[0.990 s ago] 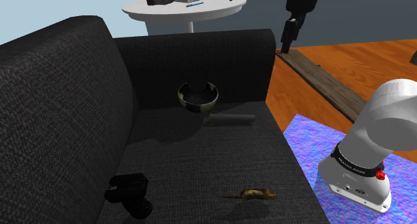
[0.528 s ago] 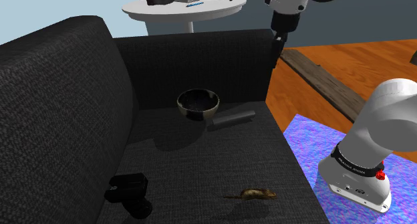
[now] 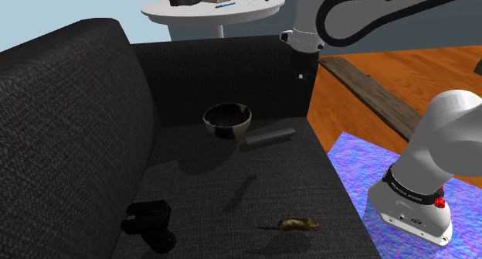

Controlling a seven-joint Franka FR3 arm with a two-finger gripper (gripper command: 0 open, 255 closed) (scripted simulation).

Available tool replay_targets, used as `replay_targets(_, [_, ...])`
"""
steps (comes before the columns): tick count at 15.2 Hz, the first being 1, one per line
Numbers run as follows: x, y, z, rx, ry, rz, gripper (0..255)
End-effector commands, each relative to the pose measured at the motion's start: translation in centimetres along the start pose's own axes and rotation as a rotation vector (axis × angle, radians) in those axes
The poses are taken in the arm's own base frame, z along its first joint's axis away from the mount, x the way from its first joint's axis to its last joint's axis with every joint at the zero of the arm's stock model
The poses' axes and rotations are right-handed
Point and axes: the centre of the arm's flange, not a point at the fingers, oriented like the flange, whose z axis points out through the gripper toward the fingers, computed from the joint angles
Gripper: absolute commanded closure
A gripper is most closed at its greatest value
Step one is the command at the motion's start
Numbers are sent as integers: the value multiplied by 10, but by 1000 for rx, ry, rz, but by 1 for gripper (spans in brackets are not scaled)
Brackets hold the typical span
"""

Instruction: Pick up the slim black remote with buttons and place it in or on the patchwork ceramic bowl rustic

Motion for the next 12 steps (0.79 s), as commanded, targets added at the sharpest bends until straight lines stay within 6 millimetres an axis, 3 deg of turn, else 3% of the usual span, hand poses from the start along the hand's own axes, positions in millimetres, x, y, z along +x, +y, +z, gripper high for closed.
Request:
replay_targets(1, [12, -8, 25, 21, 6, -49, 0])
replay_targets(8, [49, -36, 99, 96, 21, -219, 0])
replay_targets(12, [49, -38, 116, 97, 21, -221, 0])
